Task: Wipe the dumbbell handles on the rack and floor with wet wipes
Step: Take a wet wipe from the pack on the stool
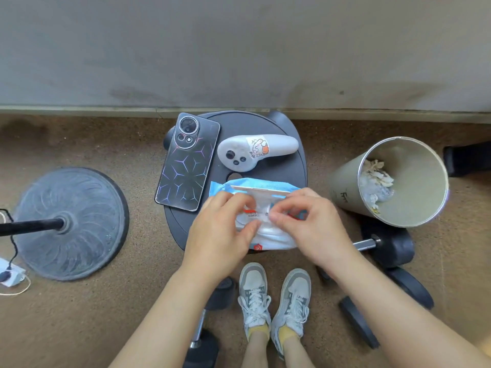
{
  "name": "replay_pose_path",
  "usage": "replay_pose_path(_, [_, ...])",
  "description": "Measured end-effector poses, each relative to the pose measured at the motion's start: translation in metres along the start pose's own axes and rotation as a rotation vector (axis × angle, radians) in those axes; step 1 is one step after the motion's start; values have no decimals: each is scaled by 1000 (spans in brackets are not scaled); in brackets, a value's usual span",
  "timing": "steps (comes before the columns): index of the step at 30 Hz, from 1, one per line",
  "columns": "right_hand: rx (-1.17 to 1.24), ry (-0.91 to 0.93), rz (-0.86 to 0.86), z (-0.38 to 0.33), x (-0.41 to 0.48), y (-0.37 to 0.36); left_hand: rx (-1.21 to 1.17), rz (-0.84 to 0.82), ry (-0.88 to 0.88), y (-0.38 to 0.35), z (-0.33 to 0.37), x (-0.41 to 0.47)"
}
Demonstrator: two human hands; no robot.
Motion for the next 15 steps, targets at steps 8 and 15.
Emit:
replay_pose_path(8, [327,-161,-39,3,4,12,-325,86,89,10,-19,2])
replay_pose_path(15, [1122,-508,14,24,-11,20,-9,93,60,8,-8,7])
Point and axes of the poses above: each hand's wrist, its own x-axis towards the middle knuckle, its own y-axis out of the back of the hand, z = x × y, the point moved 10 cm from there along x, towards the middle knuckle, and after that the axes turned 1 degree about -x, right-handed, at the moved point
